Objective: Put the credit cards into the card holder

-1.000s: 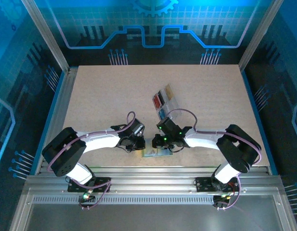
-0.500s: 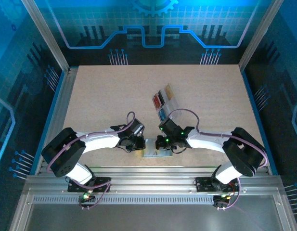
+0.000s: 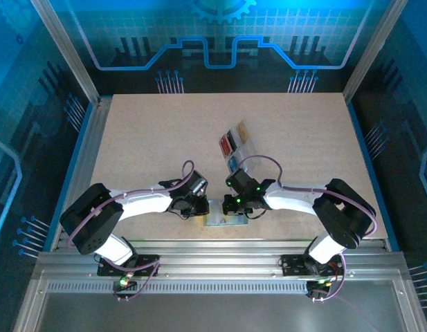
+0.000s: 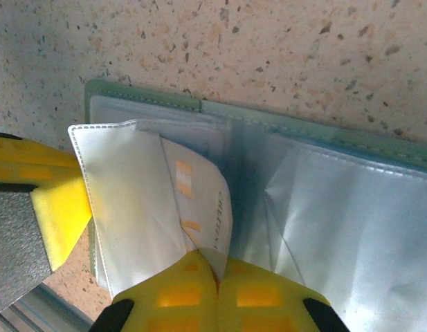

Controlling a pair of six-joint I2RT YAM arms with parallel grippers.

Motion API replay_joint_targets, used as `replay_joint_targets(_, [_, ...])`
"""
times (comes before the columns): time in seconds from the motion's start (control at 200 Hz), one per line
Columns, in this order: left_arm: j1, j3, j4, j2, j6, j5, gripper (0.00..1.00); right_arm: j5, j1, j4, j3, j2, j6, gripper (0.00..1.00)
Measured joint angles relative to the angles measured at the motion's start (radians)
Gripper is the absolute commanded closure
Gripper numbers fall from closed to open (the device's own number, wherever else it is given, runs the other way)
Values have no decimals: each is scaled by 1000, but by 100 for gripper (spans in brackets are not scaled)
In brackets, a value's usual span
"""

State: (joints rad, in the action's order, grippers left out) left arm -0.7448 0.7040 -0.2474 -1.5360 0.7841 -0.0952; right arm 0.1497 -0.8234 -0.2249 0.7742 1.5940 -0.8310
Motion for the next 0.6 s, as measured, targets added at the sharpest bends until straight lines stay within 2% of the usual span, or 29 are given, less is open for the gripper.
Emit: replay_joint_targets(0.6, [0,0,0,0,0,0,84,41,1,-3,34,34,28,100])
